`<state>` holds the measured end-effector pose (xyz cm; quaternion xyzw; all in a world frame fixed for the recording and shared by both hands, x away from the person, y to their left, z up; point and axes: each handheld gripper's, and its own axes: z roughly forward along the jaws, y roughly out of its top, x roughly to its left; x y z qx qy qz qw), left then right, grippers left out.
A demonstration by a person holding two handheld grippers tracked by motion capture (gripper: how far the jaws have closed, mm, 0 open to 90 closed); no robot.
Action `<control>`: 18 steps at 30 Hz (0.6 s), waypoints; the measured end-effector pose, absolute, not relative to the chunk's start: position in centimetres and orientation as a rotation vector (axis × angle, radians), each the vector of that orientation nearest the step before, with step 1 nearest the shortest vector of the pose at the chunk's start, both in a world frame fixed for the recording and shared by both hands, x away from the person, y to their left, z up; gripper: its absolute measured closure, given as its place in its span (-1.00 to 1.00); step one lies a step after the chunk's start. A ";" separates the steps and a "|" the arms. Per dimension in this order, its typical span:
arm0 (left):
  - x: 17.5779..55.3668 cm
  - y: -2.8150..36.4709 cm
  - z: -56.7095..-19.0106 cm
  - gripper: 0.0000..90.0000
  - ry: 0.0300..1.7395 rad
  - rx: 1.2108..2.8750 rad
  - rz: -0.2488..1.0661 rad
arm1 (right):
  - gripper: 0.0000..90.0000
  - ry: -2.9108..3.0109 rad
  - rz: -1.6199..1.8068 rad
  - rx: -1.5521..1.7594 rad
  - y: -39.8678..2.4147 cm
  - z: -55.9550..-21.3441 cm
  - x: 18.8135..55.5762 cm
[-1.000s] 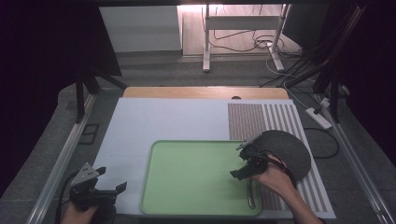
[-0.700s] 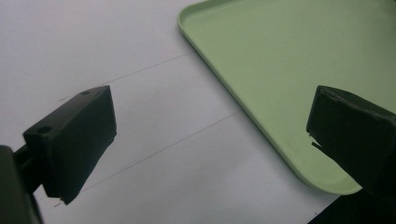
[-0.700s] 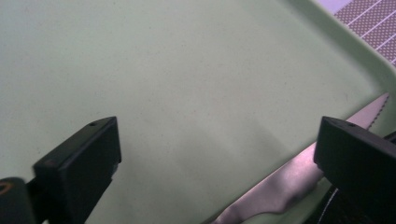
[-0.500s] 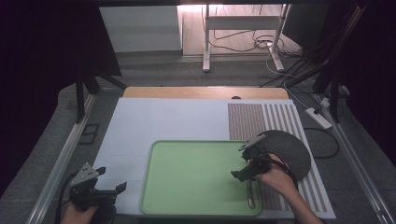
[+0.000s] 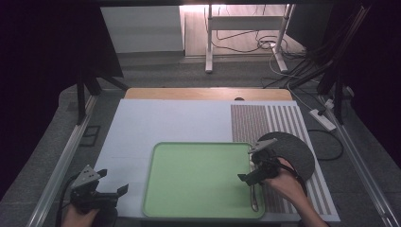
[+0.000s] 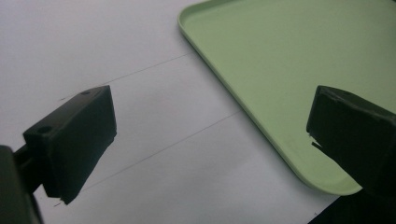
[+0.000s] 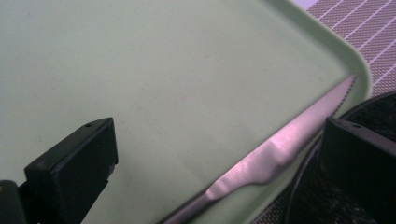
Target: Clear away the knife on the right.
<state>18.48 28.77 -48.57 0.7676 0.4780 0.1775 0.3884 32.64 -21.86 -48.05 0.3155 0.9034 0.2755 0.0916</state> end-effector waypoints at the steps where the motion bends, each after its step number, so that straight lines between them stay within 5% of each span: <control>1: 18.5 28.8 -48.6 -0.94 1.216 1.953 0.451 | -1.00 2.677 0.819 0.937 -22.0 -48.0 32.5; 18: 18.5 28.7 -48.6 -0.94 1.217 1.954 0.452 | -1.00 2.611 0.858 0.957 -23.7 -47.2 31.1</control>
